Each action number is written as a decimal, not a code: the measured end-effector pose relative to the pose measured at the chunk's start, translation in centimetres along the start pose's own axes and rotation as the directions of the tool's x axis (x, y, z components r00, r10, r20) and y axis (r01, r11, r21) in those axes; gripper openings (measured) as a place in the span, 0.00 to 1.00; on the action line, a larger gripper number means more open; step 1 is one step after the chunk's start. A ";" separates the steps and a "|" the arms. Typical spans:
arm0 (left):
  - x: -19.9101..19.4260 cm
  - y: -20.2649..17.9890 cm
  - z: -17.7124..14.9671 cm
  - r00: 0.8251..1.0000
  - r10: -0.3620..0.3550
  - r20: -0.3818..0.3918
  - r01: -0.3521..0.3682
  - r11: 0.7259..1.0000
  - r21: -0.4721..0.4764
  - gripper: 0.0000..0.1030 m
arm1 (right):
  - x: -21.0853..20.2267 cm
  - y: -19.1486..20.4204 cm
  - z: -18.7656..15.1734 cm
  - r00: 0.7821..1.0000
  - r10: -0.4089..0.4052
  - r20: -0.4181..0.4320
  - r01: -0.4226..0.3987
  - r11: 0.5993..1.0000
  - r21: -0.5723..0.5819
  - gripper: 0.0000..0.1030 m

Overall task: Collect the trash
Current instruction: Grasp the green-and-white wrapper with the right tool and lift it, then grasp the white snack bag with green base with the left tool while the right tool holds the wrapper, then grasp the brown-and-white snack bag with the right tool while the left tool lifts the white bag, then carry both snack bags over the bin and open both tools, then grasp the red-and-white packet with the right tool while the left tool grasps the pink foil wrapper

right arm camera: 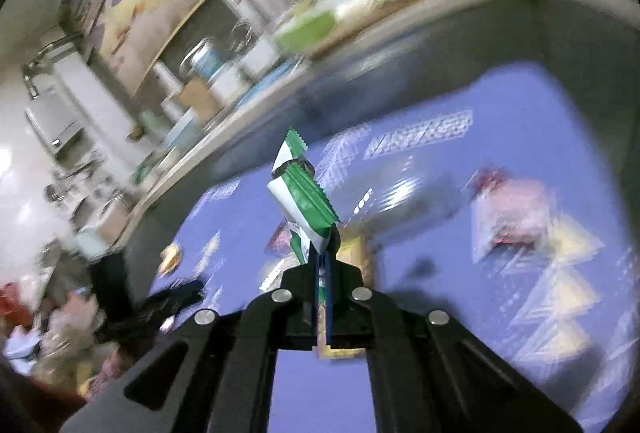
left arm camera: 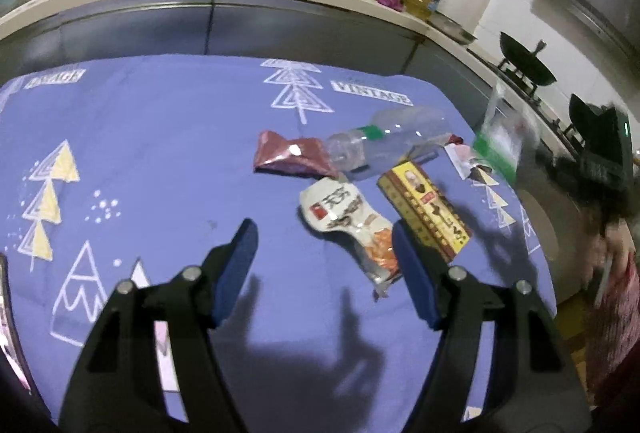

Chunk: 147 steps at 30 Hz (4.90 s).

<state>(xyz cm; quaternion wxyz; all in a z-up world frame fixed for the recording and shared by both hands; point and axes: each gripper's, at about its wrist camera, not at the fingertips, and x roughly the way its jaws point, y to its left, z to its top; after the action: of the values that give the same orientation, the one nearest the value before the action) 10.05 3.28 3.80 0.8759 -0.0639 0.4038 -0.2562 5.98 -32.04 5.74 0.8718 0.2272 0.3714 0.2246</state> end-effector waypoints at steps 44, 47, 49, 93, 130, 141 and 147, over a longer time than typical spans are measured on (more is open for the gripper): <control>5.6 -2.7 -5.6 0.988 0.108 -0.109 -0.088 0.981 0.173 0.43 | 7.5 0.9 -8.8 0.993 0.048 -0.105 -0.010 0.943 0.334 0.41; 5.0 -1.9 -5.4 0.991 0.069 -0.111 -0.054 0.989 0.134 0.01 | 8.8 1.7 -8.6 0.993 0.000 -0.120 0.038 0.949 0.313 0.41; 5.1 -0.7 -5.5 0.989 0.050 -0.138 -0.036 0.994 0.100 0.01 | 9.1 1.6 -8.4 0.994 -0.026 -0.109 0.060 0.945 0.321 0.41; 8.9 -20.4 0.5 0.893 -0.365 -0.265 0.410 0.901 0.142 0.01 | -12.0 -6.9 -13.6 0.931 -0.166 0.326 0.005 0.897 0.442 0.08; 13.9 -32.2 -3.6 0.869 -0.291 -0.400 0.436 0.834 0.340 0.60 | -17.6 -16.2 -12.1 0.798 -0.474 0.374 0.255 0.826 0.502 0.50; 7.5 -13.1 -2.4 0.956 -0.181 -0.231 0.205 0.975 0.087 0.60 | -5.3 -13.2 -0.3 0.928 -0.295 0.227 0.212 0.919 0.331 0.50; 5.7 -6.5 -2.5 0.972 -0.136 -0.193 0.133 0.991 -0.025 0.60 | 0.2 -15.6 4.5 0.940 -0.315 0.127 0.259 0.906 0.335 0.50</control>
<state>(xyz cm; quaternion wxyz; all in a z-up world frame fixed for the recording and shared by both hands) 8.69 -4.90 0.33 0.8125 -0.0709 0.4837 -0.3175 12.92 -45.35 -0.38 0.8778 0.3245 0.3523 0.0105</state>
